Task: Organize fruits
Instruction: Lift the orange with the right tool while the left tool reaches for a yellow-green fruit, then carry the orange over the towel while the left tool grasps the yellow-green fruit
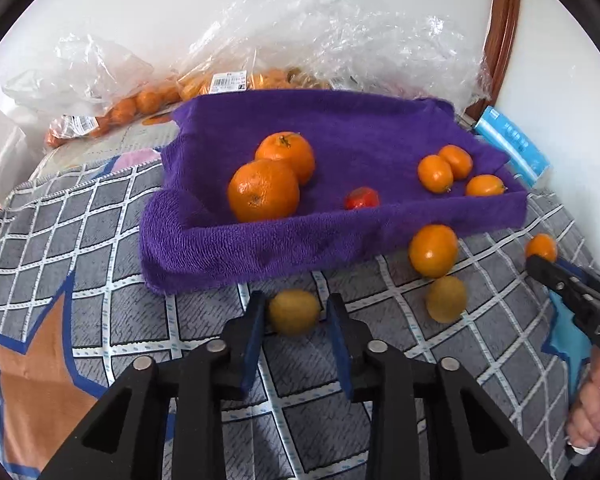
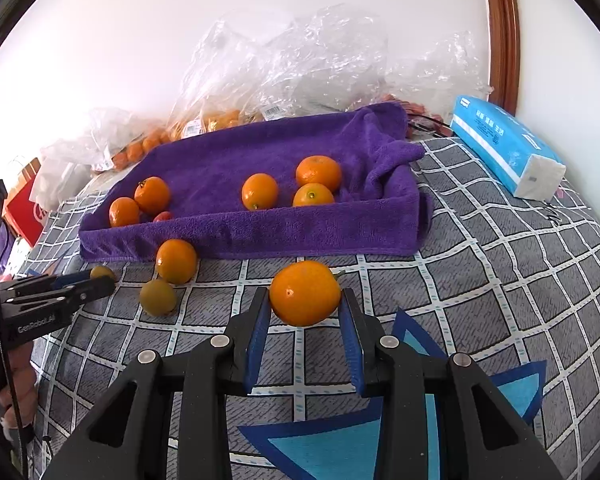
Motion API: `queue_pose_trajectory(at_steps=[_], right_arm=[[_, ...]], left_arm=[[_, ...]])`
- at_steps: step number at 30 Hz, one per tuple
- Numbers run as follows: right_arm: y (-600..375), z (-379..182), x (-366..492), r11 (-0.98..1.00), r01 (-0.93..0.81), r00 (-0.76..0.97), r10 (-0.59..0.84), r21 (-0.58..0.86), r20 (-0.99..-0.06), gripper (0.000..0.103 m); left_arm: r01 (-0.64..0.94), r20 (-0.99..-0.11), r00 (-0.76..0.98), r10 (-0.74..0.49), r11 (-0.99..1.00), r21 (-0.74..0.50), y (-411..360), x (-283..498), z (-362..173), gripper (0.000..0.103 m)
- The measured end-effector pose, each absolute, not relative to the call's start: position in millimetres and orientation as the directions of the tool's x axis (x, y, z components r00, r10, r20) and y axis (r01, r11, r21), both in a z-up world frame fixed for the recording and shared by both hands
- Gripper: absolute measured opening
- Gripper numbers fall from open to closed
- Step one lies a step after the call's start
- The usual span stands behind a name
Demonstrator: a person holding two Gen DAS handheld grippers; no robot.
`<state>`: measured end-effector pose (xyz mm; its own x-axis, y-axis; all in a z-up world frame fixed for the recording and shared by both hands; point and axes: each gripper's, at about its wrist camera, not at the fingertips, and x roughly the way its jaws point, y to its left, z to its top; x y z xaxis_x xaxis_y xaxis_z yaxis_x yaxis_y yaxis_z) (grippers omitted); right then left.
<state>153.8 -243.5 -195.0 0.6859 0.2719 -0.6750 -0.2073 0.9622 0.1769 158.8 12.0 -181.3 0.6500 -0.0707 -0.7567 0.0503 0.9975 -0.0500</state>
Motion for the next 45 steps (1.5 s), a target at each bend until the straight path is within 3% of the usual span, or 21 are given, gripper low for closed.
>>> queue_pose_trajectory(at_steps=[15,20,27,33,39,45], right_arm=[[-241.5,-196.6,155.9,0.965,-0.203,0.679,0.259,0.163,-0.687,0.034],[-237.6,-198.3,156.0,0.962,-0.225,0.671,0.266,0.152,-0.692,0.034],[-235.9,-198.7,155.3,0.969,-0.212,0.676,0.241,0.129,-0.696,0.034],[-238.8,-198.3,154.7,0.966,-0.206,0.678,0.254,0.154,-0.689,0.034],[-236.9,-195.5,150.9,0.970,-0.202,0.695,0.238,0.133,-0.678,0.034],[-234.9,-186.2,146.7,0.969,-0.190,0.696,0.247,0.158,-0.674,0.034]], left_arm=[[0.097,-0.713,0.663,-0.226,0.971,-0.217,25.5,154.6,-178.6,0.025],[0.054,-0.688,0.668,-0.284,0.940,-0.336,44.9,156.0,-183.6,0.025],[0.109,-0.693,0.656,-0.300,0.946,-0.306,36.0,154.7,-181.0,0.025],[0.141,-0.617,0.717,-0.323,0.935,-0.326,38.6,142.5,-170.5,0.025],[0.177,-0.585,0.757,-0.292,0.953,-0.247,25.1,131.0,-160.1,0.025],[0.157,-0.603,0.752,-0.266,0.961,-0.228,21.5,127.5,-151.6,0.024]])
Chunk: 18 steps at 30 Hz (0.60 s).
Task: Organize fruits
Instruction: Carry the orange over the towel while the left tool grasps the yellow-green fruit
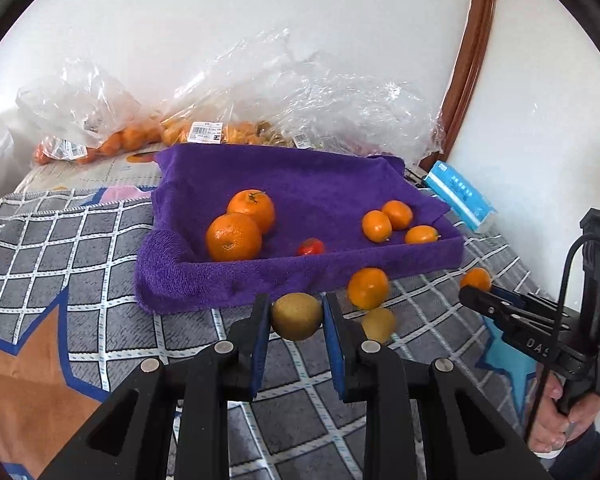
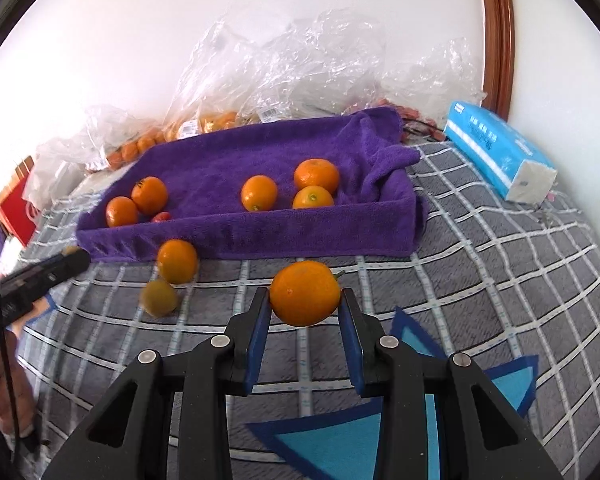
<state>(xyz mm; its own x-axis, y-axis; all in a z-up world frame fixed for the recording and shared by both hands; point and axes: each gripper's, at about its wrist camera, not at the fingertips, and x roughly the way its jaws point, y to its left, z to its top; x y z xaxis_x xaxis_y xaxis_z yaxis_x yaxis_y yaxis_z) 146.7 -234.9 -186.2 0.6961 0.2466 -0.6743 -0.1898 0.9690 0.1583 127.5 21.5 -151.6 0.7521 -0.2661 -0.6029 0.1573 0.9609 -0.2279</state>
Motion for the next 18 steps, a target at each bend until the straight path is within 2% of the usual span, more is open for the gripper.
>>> queue_pose_trajectory(at_steps=[2,6,18], right_arm=[[-229.7,-175.1,144.6,0.972,-0.196,0.715,0.232,0.129,-0.659,0.034],[-221.1,-152.3,147.1,0.966,-0.222,0.738,0.255,0.132,-0.625,0.034],[-204.6,-115.0,183.5,0.961,-0.235,0.786,0.278,0.149,-0.552,0.034]], left_arm=[[0.169,-0.599,0.751,-0.278,0.958,-0.234,21.3,123.6,-141.6,0.024],[0.145,-0.569,0.792,-0.220,0.974,-0.174,21.6,117.7,-113.7,0.025],[0.039,-0.494,0.857,-0.146,0.975,-0.221,51.7,153.5,-71.9,0.025]])
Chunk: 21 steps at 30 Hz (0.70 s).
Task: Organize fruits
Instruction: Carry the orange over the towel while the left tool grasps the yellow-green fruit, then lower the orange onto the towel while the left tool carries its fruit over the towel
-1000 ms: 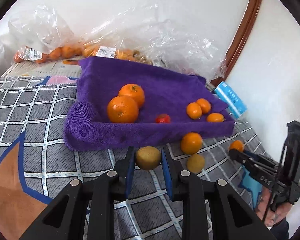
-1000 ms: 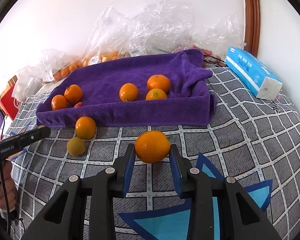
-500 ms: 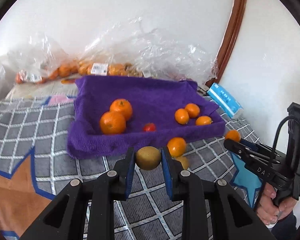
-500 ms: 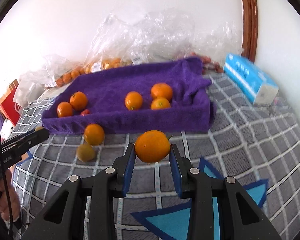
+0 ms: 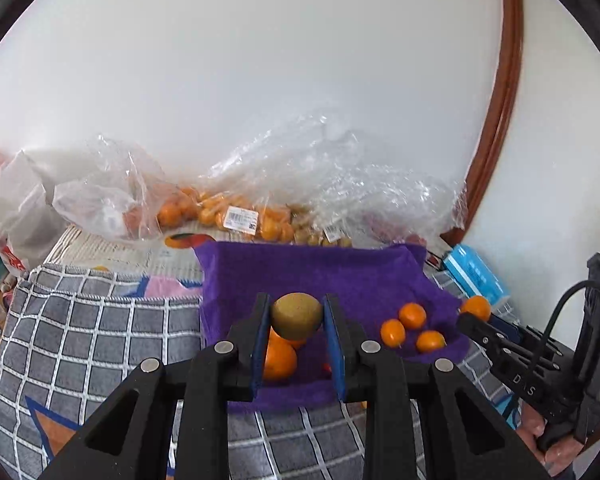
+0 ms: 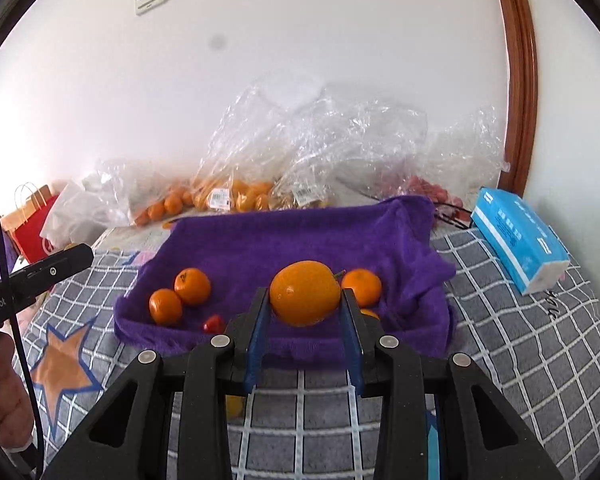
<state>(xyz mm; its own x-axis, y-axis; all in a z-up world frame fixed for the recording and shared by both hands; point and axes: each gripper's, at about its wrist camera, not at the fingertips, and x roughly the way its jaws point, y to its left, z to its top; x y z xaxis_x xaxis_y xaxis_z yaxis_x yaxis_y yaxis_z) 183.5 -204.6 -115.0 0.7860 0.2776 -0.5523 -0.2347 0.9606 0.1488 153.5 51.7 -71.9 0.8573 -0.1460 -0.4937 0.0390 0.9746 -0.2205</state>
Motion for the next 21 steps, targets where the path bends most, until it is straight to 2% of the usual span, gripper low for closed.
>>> queue_pose_trajectory(at_steps=[11,17,21], right_arm=[[-194.6,-102.7,230.6,0.963,-0.206,0.814,0.266,0.172,-0.516,0.034],[-190.2,-126.4,238.4,0.964,-0.205,0.809,0.265,0.171,-0.525,0.034],[-192.3,-137.9,242.4,0.963,-0.207,0.804,0.269,0.174,-0.530,0.034]], left_arm=[[-0.015,-0.491,0.861,-0.132,0.959,-0.284,67.3,193.5,-90.9,0.025],[-0.014,-0.516,0.841,-0.165,0.946,-0.325,75.1,200.4,-116.7,0.025],[-0.003,-0.505,0.849,-0.156,0.954,-0.300,71.6,201.1,-121.2,0.025]])
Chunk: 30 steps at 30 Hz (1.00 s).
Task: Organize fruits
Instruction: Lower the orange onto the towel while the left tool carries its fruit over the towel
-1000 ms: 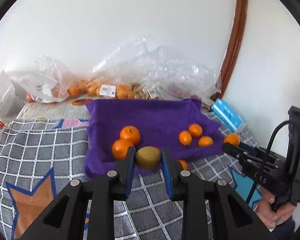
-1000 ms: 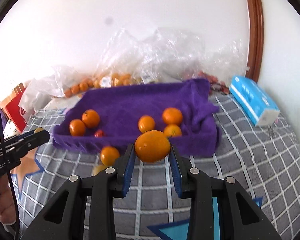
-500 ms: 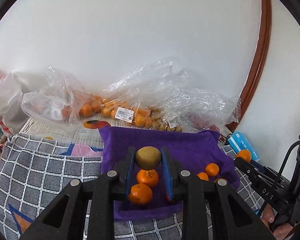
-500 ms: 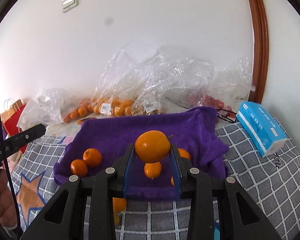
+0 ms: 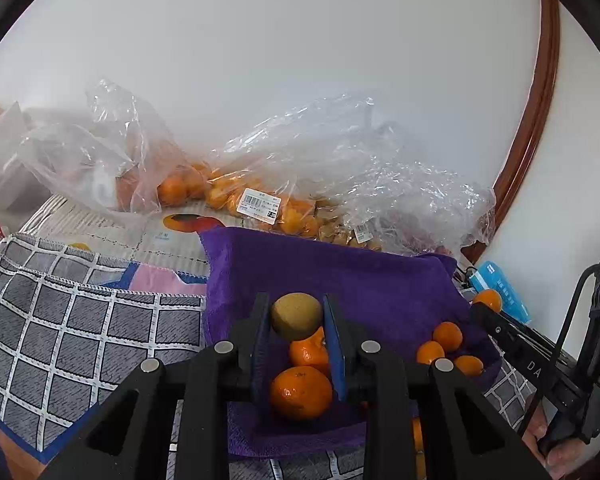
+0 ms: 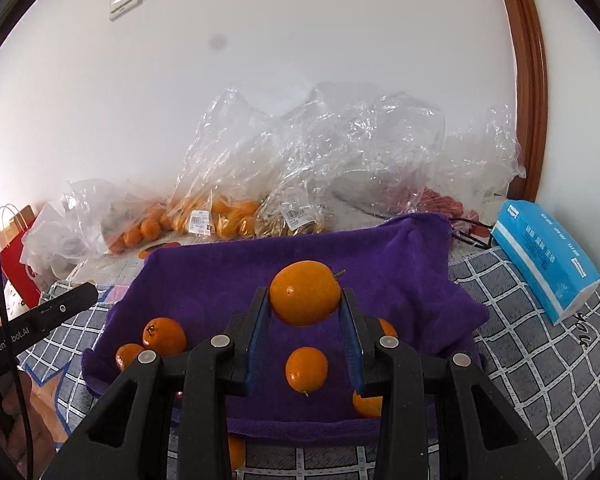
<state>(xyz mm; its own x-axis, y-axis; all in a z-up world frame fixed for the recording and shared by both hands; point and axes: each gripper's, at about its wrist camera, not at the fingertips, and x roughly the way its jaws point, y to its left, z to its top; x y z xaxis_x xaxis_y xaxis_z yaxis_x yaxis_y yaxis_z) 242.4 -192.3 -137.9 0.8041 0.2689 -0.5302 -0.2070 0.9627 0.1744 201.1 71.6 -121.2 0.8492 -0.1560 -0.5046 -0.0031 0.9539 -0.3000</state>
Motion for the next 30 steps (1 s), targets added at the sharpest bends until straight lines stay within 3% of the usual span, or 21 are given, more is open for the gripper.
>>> queue_pose_trajectory(at_steps=[17,30], right_arm=[[-214.4,-156.4,256.5,0.968,-0.147,0.792,0.238,0.203,-0.562,0.034],[-188.1,-173.5,255.8,0.964,-0.222,0.738,0.265,0.148,-0.620,0.034]], left_arm=[[0.000,-0.522,0.831,-0.195,0.936,-0.351,78.6,209.7,-136.6,0.025],[0.021,-0.548,0.806,-0.222,0.937,-0.348,73.1,214.9,-143.5,0.025]])
